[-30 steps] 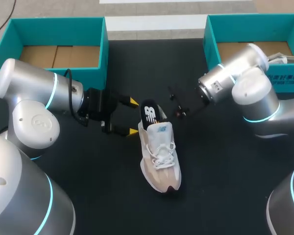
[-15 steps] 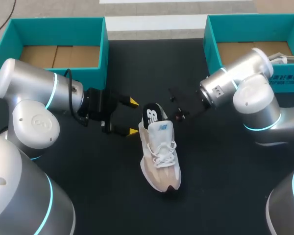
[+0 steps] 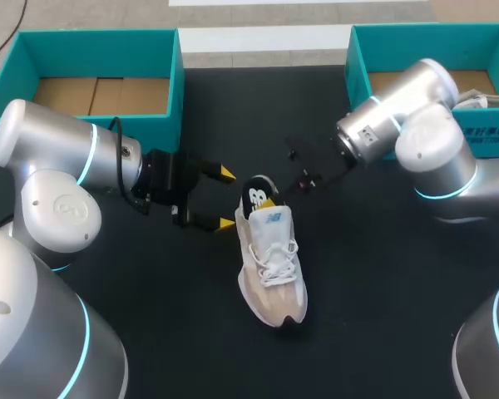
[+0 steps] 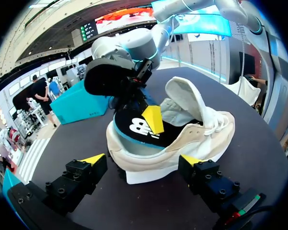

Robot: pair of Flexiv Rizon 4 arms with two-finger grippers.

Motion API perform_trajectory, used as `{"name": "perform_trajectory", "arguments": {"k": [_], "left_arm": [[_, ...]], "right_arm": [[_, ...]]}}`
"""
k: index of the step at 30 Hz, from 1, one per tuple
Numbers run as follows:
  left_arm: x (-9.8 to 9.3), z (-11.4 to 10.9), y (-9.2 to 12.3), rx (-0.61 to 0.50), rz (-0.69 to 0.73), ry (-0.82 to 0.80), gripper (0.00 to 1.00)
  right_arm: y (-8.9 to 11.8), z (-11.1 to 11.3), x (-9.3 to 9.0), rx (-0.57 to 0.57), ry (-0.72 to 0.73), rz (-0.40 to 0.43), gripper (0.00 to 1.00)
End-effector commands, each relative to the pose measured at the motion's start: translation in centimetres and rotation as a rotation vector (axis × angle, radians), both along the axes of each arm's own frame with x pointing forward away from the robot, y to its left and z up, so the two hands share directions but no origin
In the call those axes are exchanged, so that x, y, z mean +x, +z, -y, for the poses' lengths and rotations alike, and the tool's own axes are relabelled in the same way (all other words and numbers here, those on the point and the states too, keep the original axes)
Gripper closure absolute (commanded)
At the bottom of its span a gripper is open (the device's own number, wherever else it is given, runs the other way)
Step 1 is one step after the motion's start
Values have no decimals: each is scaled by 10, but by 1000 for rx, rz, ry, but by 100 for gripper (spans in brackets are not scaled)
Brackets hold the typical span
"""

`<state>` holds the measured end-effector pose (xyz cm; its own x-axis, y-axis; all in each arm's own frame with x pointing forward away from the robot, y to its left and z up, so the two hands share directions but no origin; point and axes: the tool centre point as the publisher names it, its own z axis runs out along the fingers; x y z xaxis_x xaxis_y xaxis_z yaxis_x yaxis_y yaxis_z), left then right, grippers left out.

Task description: Take the shoe out of the shoebox, open the shoe tongue, remove and reinsert the insole, then place the shoe into the shoebox

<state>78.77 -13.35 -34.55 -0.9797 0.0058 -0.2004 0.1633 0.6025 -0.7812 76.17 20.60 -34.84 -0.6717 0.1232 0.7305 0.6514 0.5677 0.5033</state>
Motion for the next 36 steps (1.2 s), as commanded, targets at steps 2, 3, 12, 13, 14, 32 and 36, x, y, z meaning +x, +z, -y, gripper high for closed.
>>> {"name": "perform_trajectory", "arguments": {"k": [2, 3, 12, 13, 14, 32, 36], "left_arm": [[0, 1, 0, 3, 0, 0, 0], [0, 1, 0, 3, 0, 0, 0], [0, 1, 0, 3, 0, 0, 0], [0, 1, 0, 3, 0, 0, 0], [0, 1, 0, 3, 0, 0, 0], [0, 1, 0, 3, 0, 0, 0], [0, 1, 0, 3, 0, 0, 0]], "right_arm": [[-6, 1, -14, -30, -7, -36, 100], [-7, 1, -18, -29, -12, -42, 100], [-16, -2, -30, -18, -53, -61, 100], [-14, -1, -28, -18, -54, -53, 91], [-12, -1, -25, -21, -56, -41, 81], [21, 5, 13, -31, -46, 103, 65], [26, 6, 20, -20, -47, 129, 66]]}}
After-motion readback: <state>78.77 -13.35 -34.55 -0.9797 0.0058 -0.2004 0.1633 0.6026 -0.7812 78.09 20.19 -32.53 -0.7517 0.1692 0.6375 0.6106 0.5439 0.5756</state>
